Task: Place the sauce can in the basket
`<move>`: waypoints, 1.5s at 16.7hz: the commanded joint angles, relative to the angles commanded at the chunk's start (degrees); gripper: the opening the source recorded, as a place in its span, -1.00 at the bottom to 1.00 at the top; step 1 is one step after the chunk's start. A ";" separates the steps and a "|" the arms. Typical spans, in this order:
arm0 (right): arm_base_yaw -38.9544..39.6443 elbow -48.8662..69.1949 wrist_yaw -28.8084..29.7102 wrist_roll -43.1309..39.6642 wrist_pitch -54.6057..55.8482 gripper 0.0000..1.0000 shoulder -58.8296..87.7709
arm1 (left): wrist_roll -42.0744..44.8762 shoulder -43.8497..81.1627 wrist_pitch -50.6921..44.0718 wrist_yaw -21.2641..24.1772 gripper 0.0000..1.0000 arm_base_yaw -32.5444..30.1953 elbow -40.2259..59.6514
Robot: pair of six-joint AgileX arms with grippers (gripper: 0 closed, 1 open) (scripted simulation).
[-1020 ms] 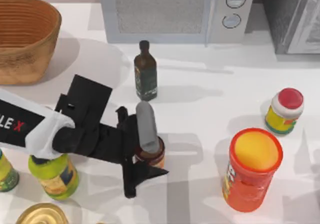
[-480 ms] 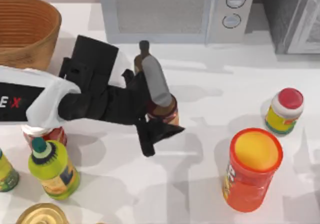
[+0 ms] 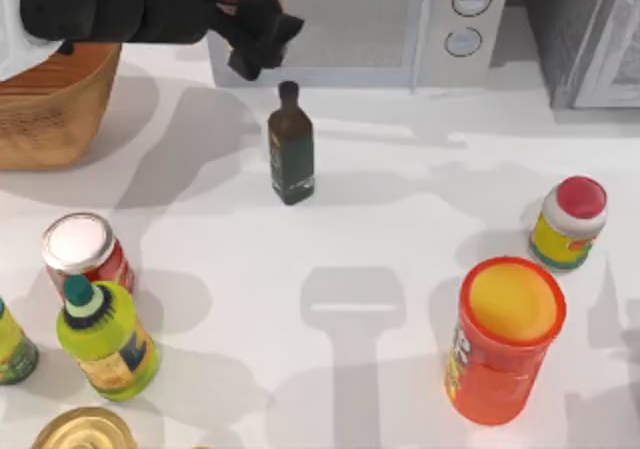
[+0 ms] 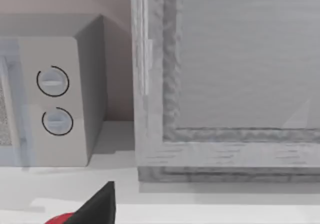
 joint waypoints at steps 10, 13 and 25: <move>0.00 0.00 0.00 0.00 0.00 1.00 0.00 | -9.29 0.08 -22.75 -17.83 -1.00 24.26 18.61; 0.00 0.00 0.00 0.00 0.00 1.00 0.00 | -9.57 0.69 -24.67 -19.09 -1.00 26.64 19.14; 0.00 0.00 0.00 0.00 0.00 1.00 0.00 | -9.99 7.87 -14.67 -19.55 -1.00 25.89 16.42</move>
